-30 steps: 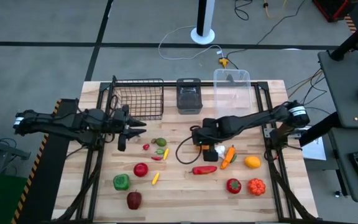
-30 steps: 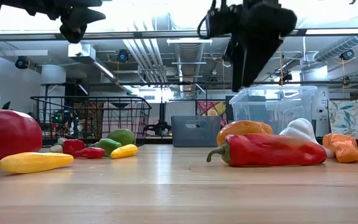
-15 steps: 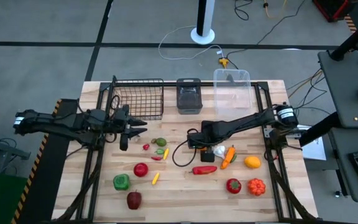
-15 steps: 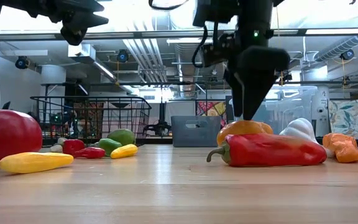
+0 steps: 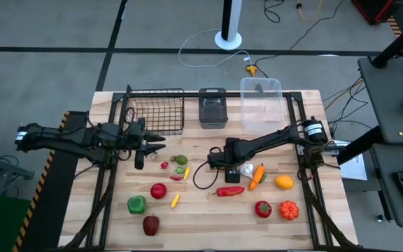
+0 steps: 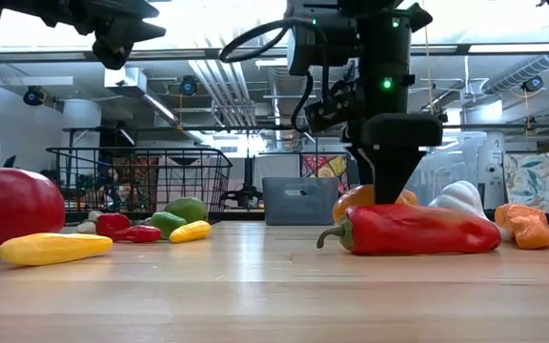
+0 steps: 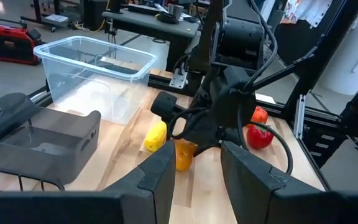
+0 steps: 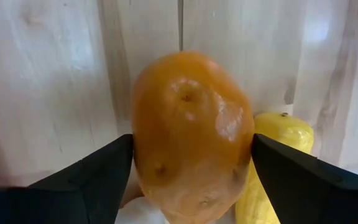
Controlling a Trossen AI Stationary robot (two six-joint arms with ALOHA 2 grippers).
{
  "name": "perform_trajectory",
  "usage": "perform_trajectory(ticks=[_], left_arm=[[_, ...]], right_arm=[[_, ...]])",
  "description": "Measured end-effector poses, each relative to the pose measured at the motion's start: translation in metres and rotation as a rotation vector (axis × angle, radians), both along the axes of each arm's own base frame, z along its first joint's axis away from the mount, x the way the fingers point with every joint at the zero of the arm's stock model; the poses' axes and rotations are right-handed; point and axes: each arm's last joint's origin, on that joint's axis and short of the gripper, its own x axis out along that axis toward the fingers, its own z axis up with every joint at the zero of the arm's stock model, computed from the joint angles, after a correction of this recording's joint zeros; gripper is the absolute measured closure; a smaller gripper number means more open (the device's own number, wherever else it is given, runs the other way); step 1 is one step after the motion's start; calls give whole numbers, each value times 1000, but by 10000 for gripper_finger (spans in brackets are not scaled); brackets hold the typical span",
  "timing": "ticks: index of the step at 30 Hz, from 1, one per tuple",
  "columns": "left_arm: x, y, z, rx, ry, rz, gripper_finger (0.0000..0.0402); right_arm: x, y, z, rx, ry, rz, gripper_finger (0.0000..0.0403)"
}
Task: Sort produce into baskets
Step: Put the potato into the transparent bin
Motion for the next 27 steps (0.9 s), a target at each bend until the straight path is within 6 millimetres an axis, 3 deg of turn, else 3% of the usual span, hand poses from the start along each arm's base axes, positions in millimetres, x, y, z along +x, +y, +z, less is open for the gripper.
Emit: perform_trajectory(ticks=[8, 12, 18, 23, 27], left_arm=[[1, 0, -1, 1, 4, 0, 289], [1, 0, -1, 1, 6, 0, 289], [3, 0, -2, 1, 12, 0, 289], [5, 0, -4, 2, 26, 0, 289], [8, -1, -6, 3, 40, 0, 289]], right_arm=[[0, 0, 1, 6, -7, 0, 152], [-2, 0, 8, 17, -22, -9, 162], [-3, 2, 40, 87, -126, -30, 159], [-4, -2, 84, 95, -275, -40, 159], [-7, -17, 122, 67, -399, -97, 157]])
